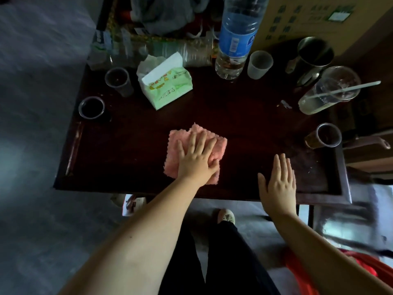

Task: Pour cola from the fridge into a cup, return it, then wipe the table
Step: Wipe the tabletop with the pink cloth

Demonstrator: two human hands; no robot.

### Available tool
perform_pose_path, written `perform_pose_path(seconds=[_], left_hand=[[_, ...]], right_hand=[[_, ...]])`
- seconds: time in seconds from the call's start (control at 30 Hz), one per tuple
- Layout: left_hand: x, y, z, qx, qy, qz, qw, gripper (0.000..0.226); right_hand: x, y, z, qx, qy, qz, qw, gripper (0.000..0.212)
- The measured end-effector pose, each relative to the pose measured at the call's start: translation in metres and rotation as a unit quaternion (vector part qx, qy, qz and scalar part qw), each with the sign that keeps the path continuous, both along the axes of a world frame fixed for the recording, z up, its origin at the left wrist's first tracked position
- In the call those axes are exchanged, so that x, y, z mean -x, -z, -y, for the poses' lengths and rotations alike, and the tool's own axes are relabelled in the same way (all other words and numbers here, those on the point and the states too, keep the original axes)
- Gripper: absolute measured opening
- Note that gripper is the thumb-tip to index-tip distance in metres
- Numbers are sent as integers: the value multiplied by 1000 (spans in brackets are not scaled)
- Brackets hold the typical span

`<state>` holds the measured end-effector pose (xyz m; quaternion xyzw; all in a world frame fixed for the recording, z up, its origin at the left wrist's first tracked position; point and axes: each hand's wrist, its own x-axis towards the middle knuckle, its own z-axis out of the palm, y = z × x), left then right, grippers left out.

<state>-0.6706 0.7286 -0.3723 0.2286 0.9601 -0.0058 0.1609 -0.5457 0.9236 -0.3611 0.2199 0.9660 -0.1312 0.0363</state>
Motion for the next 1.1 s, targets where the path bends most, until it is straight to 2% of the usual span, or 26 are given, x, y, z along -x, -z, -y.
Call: perform_pose_path(seconds=[0.37,0.57,0.7,0.8,0.9,1.1], left_hand=[[19,-1,110,-30,-37,6,999,68],[38,3,175,-39,-69,-3,997,68],[39,2,183,-23,-69,2,997,68],[41,-2,184,-27,-54,33,998,69],[37,-15,193,-32,-23,79,996,69],[45,-68,200,37,-8,225,974,71]], right_hand=[[27,-10,169,34,-116,35,992,71],[38,-6,192,5,-139,65,988,77],[31,0,196,6,-123,99,987,79],[28,-3,196,19,-110,105,988,67],[28,-9,195,33,-106,91,990,65],[49,-43,181,36,-149,100,983,66]])
